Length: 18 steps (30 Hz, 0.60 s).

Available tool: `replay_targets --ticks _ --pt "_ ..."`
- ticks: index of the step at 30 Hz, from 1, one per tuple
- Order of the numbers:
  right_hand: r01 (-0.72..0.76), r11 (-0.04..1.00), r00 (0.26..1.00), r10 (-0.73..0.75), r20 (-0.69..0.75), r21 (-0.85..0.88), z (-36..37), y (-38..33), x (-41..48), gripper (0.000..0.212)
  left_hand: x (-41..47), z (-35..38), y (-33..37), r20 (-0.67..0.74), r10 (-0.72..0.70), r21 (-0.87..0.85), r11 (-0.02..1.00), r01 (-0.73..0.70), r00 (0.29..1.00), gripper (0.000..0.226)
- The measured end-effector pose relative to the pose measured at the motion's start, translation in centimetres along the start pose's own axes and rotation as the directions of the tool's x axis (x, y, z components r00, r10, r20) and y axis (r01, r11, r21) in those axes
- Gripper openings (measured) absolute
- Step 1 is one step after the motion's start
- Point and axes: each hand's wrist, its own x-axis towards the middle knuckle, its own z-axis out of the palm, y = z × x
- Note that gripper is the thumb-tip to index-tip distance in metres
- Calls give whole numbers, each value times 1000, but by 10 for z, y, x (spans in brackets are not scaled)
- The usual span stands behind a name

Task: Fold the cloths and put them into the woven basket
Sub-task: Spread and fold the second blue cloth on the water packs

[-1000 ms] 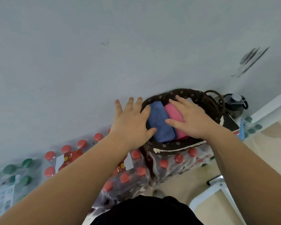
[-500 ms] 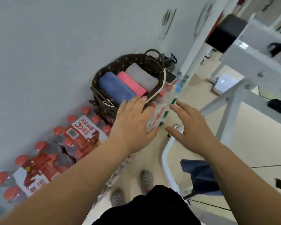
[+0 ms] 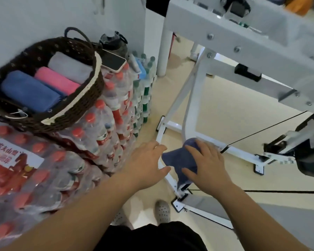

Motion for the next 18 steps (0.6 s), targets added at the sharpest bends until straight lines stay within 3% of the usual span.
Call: replay_targets --ticks 6,10,15,18 --pt "-58 991 996 50 74 121 37 69 -30 83 35 53 65 74 50 -258 966 -30 996 44" --pt "-41 994 998 45 -36 102 56 73 -41 79 41 80 89 -42 -88 -319 945 70 995 44" --pt "-10 998 933 30 -359 59 63 70 -38 40 37 114 98 -132 -174 -354 928 118 976 64" --pt "-12 999 894 34 -447 50 58 72 -38 15 35 126 107 -189 -240 -415 898 143 952 69"
